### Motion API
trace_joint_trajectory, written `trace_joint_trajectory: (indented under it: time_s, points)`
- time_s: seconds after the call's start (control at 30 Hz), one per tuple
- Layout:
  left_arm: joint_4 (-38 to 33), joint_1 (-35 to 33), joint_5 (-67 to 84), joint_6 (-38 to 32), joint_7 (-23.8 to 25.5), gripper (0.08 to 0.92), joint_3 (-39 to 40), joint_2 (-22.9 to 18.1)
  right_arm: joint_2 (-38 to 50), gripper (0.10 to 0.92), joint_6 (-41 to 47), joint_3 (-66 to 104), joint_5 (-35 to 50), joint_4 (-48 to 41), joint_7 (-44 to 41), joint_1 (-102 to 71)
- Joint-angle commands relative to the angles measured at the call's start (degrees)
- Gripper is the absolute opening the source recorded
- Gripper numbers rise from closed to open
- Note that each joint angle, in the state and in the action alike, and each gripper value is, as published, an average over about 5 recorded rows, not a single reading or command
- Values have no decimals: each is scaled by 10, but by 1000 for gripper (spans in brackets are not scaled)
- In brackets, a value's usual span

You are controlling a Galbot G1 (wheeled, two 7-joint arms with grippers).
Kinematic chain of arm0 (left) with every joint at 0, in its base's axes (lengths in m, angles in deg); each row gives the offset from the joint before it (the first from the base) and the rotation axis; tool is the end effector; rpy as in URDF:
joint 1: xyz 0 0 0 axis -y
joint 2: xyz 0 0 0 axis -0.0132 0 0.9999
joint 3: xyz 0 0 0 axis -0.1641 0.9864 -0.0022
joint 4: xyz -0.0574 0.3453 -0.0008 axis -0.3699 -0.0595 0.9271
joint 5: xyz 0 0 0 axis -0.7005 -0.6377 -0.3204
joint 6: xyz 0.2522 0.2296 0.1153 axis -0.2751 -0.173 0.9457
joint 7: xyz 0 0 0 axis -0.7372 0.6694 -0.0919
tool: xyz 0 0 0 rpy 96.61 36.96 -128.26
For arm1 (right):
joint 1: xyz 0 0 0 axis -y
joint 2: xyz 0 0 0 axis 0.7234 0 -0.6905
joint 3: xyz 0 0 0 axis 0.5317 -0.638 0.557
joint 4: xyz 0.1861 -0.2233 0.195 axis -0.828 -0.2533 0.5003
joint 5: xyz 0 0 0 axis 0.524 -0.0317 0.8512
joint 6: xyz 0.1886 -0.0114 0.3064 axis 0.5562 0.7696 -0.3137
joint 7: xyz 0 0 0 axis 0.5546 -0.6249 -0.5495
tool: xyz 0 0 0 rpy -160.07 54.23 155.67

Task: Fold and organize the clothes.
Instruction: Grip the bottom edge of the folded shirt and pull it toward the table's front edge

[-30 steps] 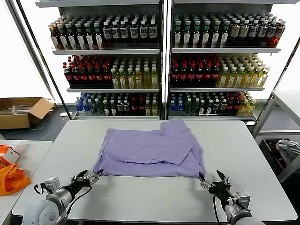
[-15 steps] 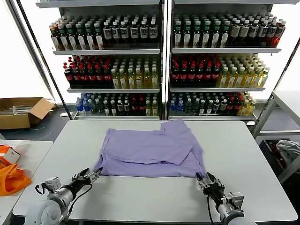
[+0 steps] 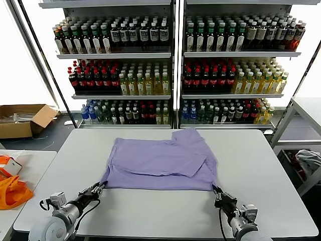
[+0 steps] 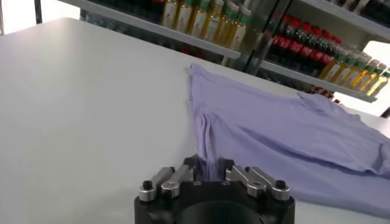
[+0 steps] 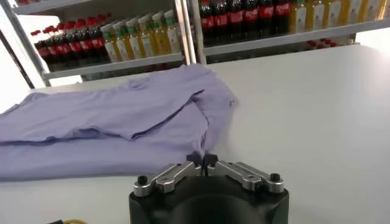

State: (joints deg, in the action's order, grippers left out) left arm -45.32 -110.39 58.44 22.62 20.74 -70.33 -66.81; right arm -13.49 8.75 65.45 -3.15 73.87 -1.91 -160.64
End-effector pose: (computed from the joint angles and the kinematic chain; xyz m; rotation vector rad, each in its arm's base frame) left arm 0.2564 0.1484 -0.3187 -0.2634 -2.4653 0.3837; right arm 0.2177 -0.0640 -0.3180 0.2248 -2.7009 -0.1663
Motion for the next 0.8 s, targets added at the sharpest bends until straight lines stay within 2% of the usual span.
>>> trace_joint_trajectory:
  time_s: [0.03,0.2,0.5,0.7,0.8]
  points:
    - [-21,-31,-11,0,5,224,-8,-2,18,116,-7,0,1,18,4,-17]
    - [-76,-86,-11,5,-5,96,-34,-15,43,116,-13,13,5,58,7,-62]
    - [-174,-176,-29,34,-23,84,-95,-55,76,116,-32,66,-4,131,-1,-204]
    - [-198,-230,-40,36,-20,84,-123,-54,87,117,-37,73,-20,137,-4,-242]
    - [-203,-243,-53,37,-15,84,-131,-66,91,149,-29,76,-27,143,-8,-246]
